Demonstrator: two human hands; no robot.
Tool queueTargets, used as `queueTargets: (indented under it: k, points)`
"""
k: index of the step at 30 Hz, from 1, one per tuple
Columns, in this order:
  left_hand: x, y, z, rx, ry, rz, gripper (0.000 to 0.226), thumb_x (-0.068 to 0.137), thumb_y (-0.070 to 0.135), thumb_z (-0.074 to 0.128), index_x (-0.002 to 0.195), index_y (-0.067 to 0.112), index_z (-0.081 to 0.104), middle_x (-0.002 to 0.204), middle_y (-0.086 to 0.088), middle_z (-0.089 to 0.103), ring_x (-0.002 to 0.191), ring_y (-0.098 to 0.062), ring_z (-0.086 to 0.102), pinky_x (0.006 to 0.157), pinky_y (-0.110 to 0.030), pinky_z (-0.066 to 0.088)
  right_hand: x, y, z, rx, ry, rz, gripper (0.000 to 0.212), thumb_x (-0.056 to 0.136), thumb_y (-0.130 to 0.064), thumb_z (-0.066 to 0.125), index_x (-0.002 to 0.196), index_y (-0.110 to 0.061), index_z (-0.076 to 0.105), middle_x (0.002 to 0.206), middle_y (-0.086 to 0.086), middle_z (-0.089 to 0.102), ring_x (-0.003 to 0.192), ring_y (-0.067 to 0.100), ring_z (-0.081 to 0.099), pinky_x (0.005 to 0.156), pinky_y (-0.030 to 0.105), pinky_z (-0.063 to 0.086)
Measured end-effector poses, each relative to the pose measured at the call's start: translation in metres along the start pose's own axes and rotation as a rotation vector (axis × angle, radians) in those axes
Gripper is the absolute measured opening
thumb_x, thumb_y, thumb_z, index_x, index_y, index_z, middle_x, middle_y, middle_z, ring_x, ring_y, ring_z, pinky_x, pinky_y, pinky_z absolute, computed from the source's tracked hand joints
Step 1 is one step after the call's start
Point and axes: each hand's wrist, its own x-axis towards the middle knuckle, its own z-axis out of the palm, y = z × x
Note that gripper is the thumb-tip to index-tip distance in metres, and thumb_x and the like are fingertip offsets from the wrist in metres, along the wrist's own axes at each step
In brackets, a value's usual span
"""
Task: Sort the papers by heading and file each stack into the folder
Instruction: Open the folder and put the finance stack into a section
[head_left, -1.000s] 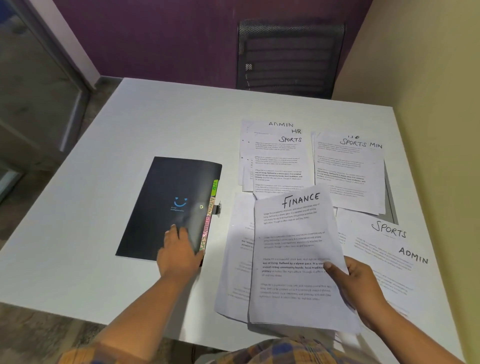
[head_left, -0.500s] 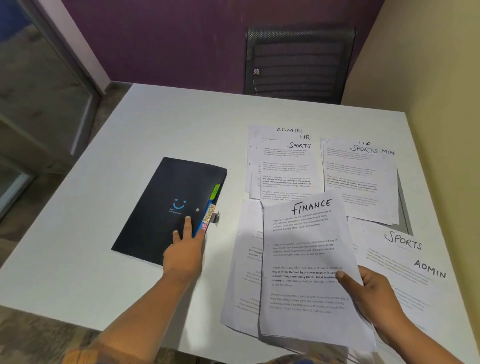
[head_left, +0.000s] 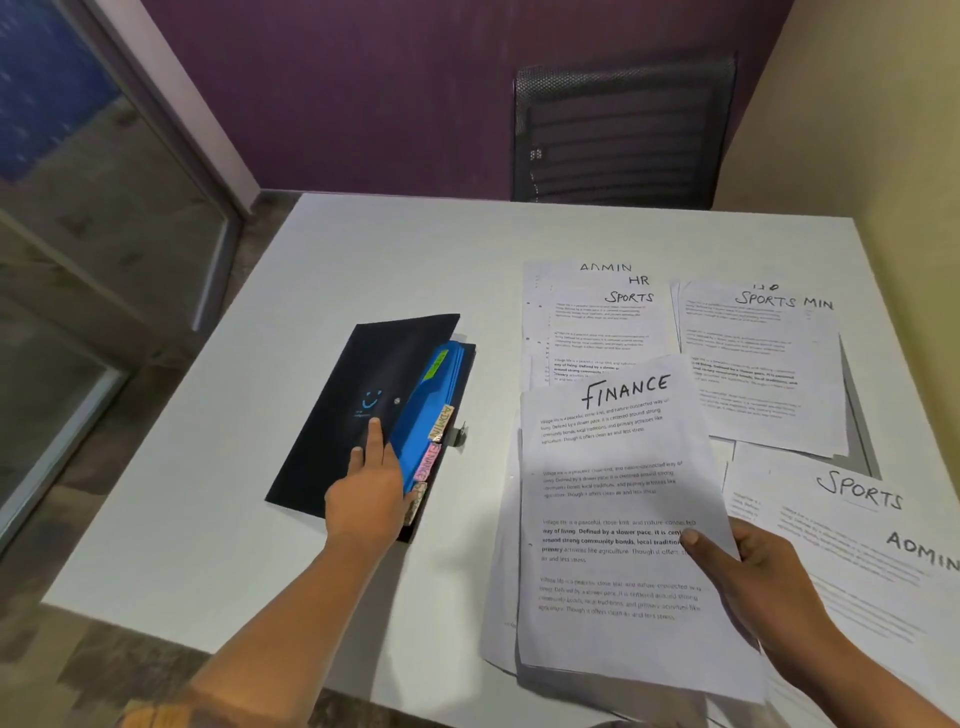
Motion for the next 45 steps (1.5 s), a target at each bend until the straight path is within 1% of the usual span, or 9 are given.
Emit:
queueTargets:
  k: [4, 10, 18, 24, 28, 30, 37, 40, 45]
  points:
    - [-0.003, 0.000, -0.001, -0.023, 0.051, 0.020, 0.067, 0.094, 0.029, 0.058, 0.150, 0.010, 0.027, 0.165, 0.000, 0.002, 0.139, -0.019, 0.040, 0.065, -0.030, 0.056, -0.002, -0.004, 0.000, 0.011, 0.008, -0.007, 0.011, 0.091, -0.022, 0.066, 0.092, -0.021, 0.077, 0.086, -0.003, 0.079, 0.079, 0.022, 0.076, 0.078, 0.044, 0.059]
    - [-0.006, -0.001, -0.014, -0.047, 0.044, 0.058, 0.068, 0.094, 0.034, 0.061, 0.149, 0.015, 0.027, 0.162, 0.004, 0.016, 0.100, -0.012, 0.062, 0.061, -0.026, 0.053, -0.007, -0.009, -0.003, 0.015, 0.015, -0.040, 0.014, 0.092, -0.015, 0.065, 0.090, -0.020, 0.078, 0.087, -0.003, 0.079, 0.080, 0.017, 0.076, 0.072, 0.035, 0.055]
    - [-0.012, 0.001, -0.022, -0.081, -0.008, 0.110, 0.086, 0.086, 0.019, 0.070, 0.153, 0.020, 0.017, 0.164, -0.003, 0.006, 0.112, -0.018, 0.059, 0.069, -0.030, 0.056, -0.009, -0.015, 0.005, -0.022, 0.028, -0.059, 0.015, 0.093, -0.019, 0.064, 0.088, -0.018, 0.078, 0.085, -0.002, 0.079, 0.078, 0.019, 0.076, 0.077, 0.043, 0.059]
    - [-0.015, -0.001, -0.041, -0.034, -0.097, 0.155, 0.031, 0.092, 0.011, 0.058, 0.123, 0.016, 0.059, 0.161, -0.013, 0.018, 0.111, -0.025, 0.061, 0.075, -0.032, 0.054, -0.010, -0.034, 0.018, 0.016, 0.044, -0.095, 0.023, 0.098, -0.021, 0.057, 0.087, -0.013, 0.076, 0.066, 0.001, 0.075, 0.039, -0.001, 0.058, 0.041, 0.011, 0.040]
    - [-0.018, -0.007, -0.049, -0.145, -0.090, 0.103, 0.035, 0.092, 0.011, 0.056, 0.127, 0.011, 0.055, 0.154, -0.008, 0.035, 0.098, -0.026, 0.067, 0.078, -0.036, 0.055, -0.007, -0.054, 0.037, 0.053, -0.002, -0.090, 0.018, 0.096, -0.016, 0.059, 0.097, -0.017, 0.077, 0.090, 0.002, 0.079, 0.085, 0.026, 0.076, 0.087, 0.045, 0.057]
    - [-0.019, -0.013, -0.049, -0.211, -0.063, 0.110, 0.040, 0.088, 0.008, 0.063, 0.127, 0.010, 0.055, 0.151, -0.006, 0.040, 0.098, -0.027, 0.067, 0.079, -0.037, 0.056, -0.007, -0.067, 0.050, 0.075, -0.026, -0.114, 0.018, 0.095, -0.012, 0.060, 0.100, -0.016, 0.076, 0.094, 0.004, 0.079, 0.088, 0.028, 0.075, 0.090, 0.049, 0.055]
    - [-0.025, -0.028, -0.049, -0.547, -0.069, 0.180, 0.065, 0.088, 0.000, 0.055, 0.149, 0.014, 0.035, 0.159, -0.002, 0.029, 0.121, -0.026, 0.057, 0.096, -0.035, 0.052, -0.002, -0.102, 0.101, -0.115, 0.119, -0.304, 0.014, 0.094, -0.017, 0.062, 0.101, -0.017, 0.074, 0.087, -0.010, 0.076, 0.084, 0.015, 0.072, 0.068, 0.025, 0.049]
    - [-0.029, -0.037, -0.050, -0.665, -0.064, 0.194, 0.065, 0.095, 0.005, 0.053, 0.153, 0.019, 0.027, 0.158, 0.003, 0.031, 0.121, -0.019, 0.057, 0.089, -0.026, 0.053, 0.006, -0.111, 0.116, -0.388, 0.182, -0.328, 0.020, 0.096, -0.020, 0.057, 0.111, -0.017, 0.069, 0.083, -0.008, 0.068, 0.073, 0.010, 0.063, 0.059, 0.023, 0.043]
    - [-0.033, -0.048, -0.049, -0.721, -0.048, 0.240, 0.061, 0.096, 0.008, 0.053, 0.152, 0.018, 0.028, 0.155, 0.001, 0.035, 0.121, -0.019, 0.056, 0.094, -0.031, 0.055, 0.011, -0.123, 0.133, -0.421, 0.260, -0.352, 0.021, 0.093, -0.013, 0.056, 0.107, -0.012, 0.072, 0.077, 0.001, 0.068, 0.066, 0.016, 0.060, 0.054, 0.021, 0.037]
